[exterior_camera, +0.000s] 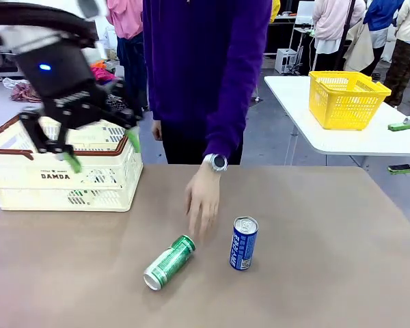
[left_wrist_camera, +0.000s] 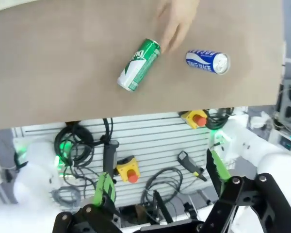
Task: Place the drinks into the Shopping basket.
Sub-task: Pick up one drink and place it into the Shopping basket.
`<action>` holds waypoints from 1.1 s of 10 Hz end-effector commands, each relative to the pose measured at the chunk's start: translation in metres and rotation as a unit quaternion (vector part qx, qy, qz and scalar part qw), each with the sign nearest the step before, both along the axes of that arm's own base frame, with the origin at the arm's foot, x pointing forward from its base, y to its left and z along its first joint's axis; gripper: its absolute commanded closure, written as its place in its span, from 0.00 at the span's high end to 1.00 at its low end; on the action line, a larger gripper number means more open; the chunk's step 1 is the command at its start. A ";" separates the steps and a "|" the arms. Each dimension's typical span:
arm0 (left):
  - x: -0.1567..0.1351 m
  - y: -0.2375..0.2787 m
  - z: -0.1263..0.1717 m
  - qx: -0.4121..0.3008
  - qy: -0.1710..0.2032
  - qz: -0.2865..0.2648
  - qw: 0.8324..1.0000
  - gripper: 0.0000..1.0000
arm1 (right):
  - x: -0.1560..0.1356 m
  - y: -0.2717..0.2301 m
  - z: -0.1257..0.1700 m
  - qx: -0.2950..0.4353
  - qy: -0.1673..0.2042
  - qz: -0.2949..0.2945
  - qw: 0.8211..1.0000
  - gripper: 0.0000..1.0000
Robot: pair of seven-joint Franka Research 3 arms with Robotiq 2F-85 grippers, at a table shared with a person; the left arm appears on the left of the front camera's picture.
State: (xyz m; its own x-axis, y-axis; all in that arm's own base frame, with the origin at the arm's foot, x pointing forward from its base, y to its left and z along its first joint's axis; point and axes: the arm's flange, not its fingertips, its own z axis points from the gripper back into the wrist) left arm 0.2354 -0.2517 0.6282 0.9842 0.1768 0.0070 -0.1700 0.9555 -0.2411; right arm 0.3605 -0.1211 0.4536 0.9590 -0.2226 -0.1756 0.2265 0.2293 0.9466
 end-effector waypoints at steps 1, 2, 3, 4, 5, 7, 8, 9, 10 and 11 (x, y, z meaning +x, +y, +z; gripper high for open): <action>-0.007 -0.048 -0.017 0.060 -0.034 0.018 0.997 1.00 | 0.001 -0.001 0.003 0.007 -0.008 0.001 1.000 1.00; -0.017 -0.076 -0.032 0.086 -0.059 0.018 0.994 1.00 | 0.001 -0.001 0.003 0.007 -0.008 0.001 1.000 1.00; -0.026 -0.103 -0.049 0.087 -0.066 -0.016 0.994 1.00 | 0.001 -0.001 0.003 0.007 -0.008 0.001 1.000 1.00; -0.032 -0.112 -0.056 0.087 -0.080 -0.038 0.992 1.00 | 0.001 -0.001 0.003 0.007 -0.008 0.001 1.000 1.00; -0.018 -0.065 -0.035 0.036 -0.068 -0.043 0.996 1.00 | 0.001 -0.001 0.003 0.007 -0.008 0.001 1.000 1.00; 0.038 0.120 -0.030 -0.060 -0.034 0.019 0.997 1.00 | 0.001 -0.001 0.003 0.007 -0.008 0.001 1.000 1.00; 0.046 0.194 -0.038 -0.111 -0.013 0.069 0.991 1.00 | 0.001 -0.001 0.003 0.007 -0.008 0.001 1.000 1.00; 0.043 0.241 -0.047 -0.140 -0.011 0.103 0.985 1.00 | 0.001 -0.001 0.003 0.007 -0.008 0.001 1.000 1.00; 0.036 0.264 -0.056 -0.172 -0.022 0.107 0.979 1.00 | 0.001 -0.001 0.003 0.007 -0.008 0.001 1.000 1.00; 0.034 0.277 -0.063 -0.192 -0.025 0.118 0.974 1.00 | 0.001 -0.001 0.003 0.007 -0.008 0.001 1.000 1.00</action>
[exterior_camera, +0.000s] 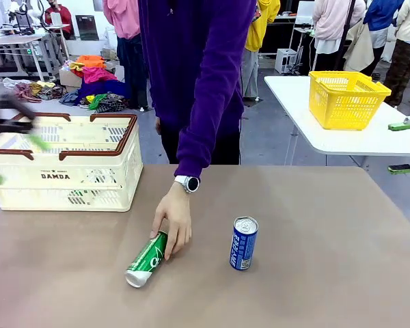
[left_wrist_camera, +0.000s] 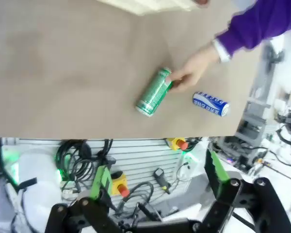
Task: Place the drinks into the Shopping basket.
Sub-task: Pick up one drink and place it into the Shopping basket.
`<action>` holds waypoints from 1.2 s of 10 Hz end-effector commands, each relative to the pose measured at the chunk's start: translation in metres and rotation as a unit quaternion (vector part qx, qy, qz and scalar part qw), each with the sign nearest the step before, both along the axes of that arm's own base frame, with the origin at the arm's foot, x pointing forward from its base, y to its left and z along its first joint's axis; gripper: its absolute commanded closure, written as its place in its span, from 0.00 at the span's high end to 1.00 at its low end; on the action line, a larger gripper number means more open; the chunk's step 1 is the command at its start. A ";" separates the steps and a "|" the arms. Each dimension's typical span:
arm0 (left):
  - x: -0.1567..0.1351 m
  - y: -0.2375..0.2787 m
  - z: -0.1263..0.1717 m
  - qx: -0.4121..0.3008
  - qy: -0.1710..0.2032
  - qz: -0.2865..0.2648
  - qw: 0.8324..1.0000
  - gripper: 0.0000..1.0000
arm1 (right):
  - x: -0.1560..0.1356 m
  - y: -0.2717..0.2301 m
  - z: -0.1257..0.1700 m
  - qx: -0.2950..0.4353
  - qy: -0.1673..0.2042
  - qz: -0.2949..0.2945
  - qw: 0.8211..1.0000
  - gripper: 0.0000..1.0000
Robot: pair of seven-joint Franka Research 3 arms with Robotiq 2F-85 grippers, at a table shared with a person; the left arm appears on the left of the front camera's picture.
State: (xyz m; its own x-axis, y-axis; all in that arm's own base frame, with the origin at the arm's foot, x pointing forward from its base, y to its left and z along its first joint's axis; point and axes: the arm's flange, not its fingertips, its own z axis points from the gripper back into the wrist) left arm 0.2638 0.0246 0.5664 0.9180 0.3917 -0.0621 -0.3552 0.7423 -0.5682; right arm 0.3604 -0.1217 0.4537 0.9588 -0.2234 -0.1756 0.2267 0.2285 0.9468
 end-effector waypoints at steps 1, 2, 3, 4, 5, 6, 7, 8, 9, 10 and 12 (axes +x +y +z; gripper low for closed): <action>0.006 0.008 -0.010 -0.023 -0.005 0.011 1.000 1.00 | 0.001 0.000 0.002 0.007 -0.007 0.002 1.000 1.00; 0.008 0.011 -0.016 -0.032 -0.003 0.014 0.999 1.00 | 0.001 0.000 0.002 0.007 -0.007 0.002 1.000 1.00; 0.009 0.011 -0.021 -0.035 0.003 0.016 0.999 1.00 | 0.001 0.000 0.002 0.007 -0.007 0.002 1.000 1.00; 0.009 0.009 -0.022 -0.034 0.000 0.015 0.999 1.00 | 0.001 0.000 0.002 0.007 -0.007 0.002 1.000 1.00; 0.009 0.001 -0.018 -0.027 0.004 0.018 0.999 1.00 | 0.001 0.000 0.002 0.007 -0.007 0.002 1.000 1.00; 0.009 -0.017 -0.010 -0.013 0.006 0.017 1.000 1.00 | 0.001 0.000 0.002 0.007 -0.007 0.002 1.000 1.00; 0.010 -0.050 0.001 0.000 0.020 0.009 1.000 1.00 | 0.001 0.000 0.002 0.007 -0.007 0.002 1.000 1.00; 0.015 -0.090 0.009 0.018 0.035 -0.009 0.999 1.00 | 0.001 0.000 0.002 0.007 -0.007 0.002 1.000 1.00; 0.023 -0.130 0.012 0.060 0.050 -0.015 0.997 1.00 | 0.001 0.000 0.002 0.007 -0.007 0.002 1.000 1.00; 0.032 -0.158 0.012 0.088 0.050 -0.023 0.995 1.00 | 0.001 0.000 0.002 0.007 -0.007 0.002 1.000 1.00; 0.043 -0.178 0.007 0.118 0.063 -0.017 0.991 1.00 | 0.001 0.000 0.002 0.007 -0.007 0.002 1.000 1.00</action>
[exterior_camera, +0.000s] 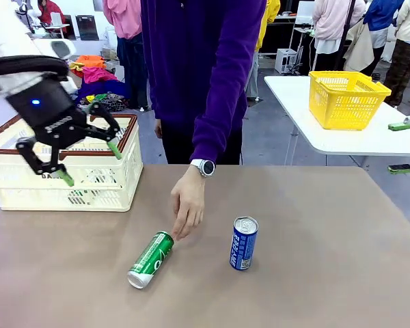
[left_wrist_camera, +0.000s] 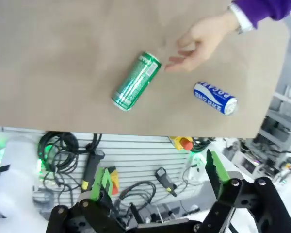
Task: Place the drinks into the Shopping basket.
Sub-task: Pick up one drink and place it into the Shopping basket.
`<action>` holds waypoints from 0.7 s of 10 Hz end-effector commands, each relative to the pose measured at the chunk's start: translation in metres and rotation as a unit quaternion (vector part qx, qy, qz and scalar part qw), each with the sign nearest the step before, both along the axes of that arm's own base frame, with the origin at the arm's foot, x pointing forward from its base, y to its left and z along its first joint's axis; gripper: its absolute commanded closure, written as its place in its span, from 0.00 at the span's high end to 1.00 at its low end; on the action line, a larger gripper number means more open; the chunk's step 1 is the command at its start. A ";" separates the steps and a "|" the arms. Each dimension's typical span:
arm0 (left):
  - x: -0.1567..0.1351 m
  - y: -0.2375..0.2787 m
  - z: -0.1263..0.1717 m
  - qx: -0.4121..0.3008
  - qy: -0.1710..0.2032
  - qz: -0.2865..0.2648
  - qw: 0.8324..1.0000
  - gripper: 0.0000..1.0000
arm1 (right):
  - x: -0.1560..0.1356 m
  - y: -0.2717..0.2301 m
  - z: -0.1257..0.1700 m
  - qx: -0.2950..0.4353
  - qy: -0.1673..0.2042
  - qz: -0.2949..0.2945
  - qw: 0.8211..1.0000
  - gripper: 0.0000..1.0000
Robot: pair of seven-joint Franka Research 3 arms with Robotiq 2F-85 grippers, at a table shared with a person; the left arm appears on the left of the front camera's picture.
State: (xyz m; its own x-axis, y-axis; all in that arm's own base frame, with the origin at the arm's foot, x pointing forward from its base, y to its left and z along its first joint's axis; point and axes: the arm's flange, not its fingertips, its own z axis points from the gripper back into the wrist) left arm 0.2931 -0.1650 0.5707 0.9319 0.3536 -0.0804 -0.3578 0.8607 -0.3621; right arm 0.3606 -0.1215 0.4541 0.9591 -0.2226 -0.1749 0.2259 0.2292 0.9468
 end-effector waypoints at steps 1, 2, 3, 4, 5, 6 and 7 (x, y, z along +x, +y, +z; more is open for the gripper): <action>0.007 0.003 0.003 0.022 0.005 0.008 1.000 1.00 | 0.001 0.000 0.002 0.007 -0.007 0.001 1.000 1.00; -0.005 -0.009 0.005 0.024 -0.002 -0.004 1.000 1.00 | 0.001 0.000 0.002 0.007 -0.007 0.001 1.000 1.00; -0.017 -0.022 0.008 0.042 -0.008 -0.011 0.999 1.00 | 0.001 0.000 0.002 0.007 -0.007 0.001 1.000 1.00; -0.026 -0.015 0.013 0.044 -0.022 -0.015 0.999 1.00 | 0.001 0.000 0.002 0.007 -0.007 0.001 1.000 1.00; -0.025 0.001 0.014 0.025 -0.017 0.005 1.000 1.00 | 0.001 0.000 0.002 0.007 -0.007 0.001 1.000 1.00; -0.032 -0.004 0.012 0.032 -0.020 0.007 0.999 1.00 | 0.001 0.000 0.002 0.007 -0.007 0.001 1.000 1.00; -0.039 -0.026 0.012 0.054 -0.027 0.004 0.998 1.00 | 0.001 0.000 0.002 0.007 -0.007 0.001 1.000 1.00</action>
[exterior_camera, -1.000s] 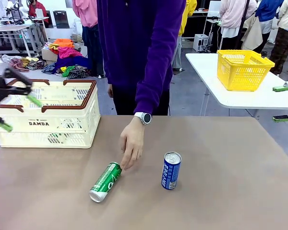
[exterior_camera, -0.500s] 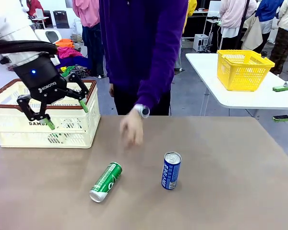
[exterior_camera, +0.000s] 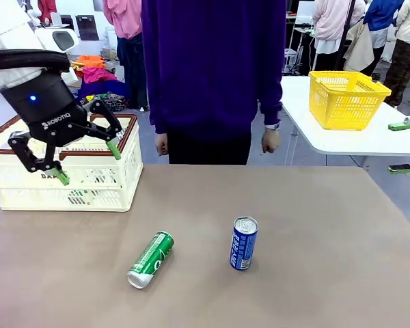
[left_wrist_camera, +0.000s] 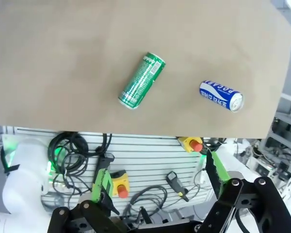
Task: Place the drinks into the Shopping basket.
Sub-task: Pick up one drink and place it into the Shopping basket.
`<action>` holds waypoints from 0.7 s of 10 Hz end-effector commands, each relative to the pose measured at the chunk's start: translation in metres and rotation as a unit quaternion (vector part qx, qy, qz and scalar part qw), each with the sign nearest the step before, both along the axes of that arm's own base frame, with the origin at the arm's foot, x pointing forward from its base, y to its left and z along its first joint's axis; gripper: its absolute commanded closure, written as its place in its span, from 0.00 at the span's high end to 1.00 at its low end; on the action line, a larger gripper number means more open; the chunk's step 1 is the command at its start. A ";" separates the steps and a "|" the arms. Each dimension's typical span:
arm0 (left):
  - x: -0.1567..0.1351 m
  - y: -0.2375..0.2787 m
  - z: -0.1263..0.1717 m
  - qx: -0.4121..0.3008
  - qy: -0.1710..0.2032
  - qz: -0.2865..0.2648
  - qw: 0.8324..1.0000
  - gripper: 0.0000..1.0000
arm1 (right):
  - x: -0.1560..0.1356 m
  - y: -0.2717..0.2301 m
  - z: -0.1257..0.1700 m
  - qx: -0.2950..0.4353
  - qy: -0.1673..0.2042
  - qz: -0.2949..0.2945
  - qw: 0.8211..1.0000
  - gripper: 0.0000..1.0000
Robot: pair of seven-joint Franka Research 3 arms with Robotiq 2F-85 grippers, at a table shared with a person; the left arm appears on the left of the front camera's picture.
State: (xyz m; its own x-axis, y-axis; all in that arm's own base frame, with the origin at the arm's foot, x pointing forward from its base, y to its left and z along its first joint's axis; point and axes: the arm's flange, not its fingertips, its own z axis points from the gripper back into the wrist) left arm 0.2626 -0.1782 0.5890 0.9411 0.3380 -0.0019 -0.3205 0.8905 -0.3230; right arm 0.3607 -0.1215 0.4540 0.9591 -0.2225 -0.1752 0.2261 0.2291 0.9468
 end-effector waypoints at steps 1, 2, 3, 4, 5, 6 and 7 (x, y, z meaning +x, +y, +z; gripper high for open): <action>-0.015 -0.048 -0.002 0.039 -0.011 -0.007 0.999 1.00 | 0.001 0.000 0.002 0.007 -0.007 0.001 1.000 1.00; -0.019 -0.091 0.001 0.069 -0.031 -0.020 0.997 1.00 | 0.001 0.000 0.002 0.007 -0.007 0.001 1.000 1.00; -0.022 -0.146 0.000 0.088 -0.046 -0.067 0.993 1.00 | 0.001 0.000 0.002 0.007 -0.007 0.001 1.000 1.00; -0.021 -0.193 -0.007 0.096 -0.051 -0.109 0.988 1.00 | 0.001 0.000 0.002 0.007 -0.007 0.001 1.000 1.00; -0.018 -0.234 -0.021 0.107 -0.054 -0.129 0.984 1.00 | 0.001 0.000 0.002 0.007 -0.007 0.001 1.000 1.00; -0.014 -0.268 -0.038 0.111 -0.047 -0.149 0.981 1.00 | 0.001 0.000 0.002 0.007 -0.007 0.001 1.000 1.00; -0.012 -0.298 -0.057 0.118 -0.038 -0.170 0.978 1.00 | 0.001 0.000 0.002 0.007 -0.007 0.001 1.000 1.00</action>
State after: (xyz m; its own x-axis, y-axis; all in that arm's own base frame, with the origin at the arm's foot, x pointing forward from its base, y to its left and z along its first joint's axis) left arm 0.2195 -0.4548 0.5413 0.9927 -0.0193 0.1192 0.0392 0.9852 -0.1670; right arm 0.3609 -0.1216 0.4544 0.9593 -0.2220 -0.1745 0.2253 0.2296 0.9468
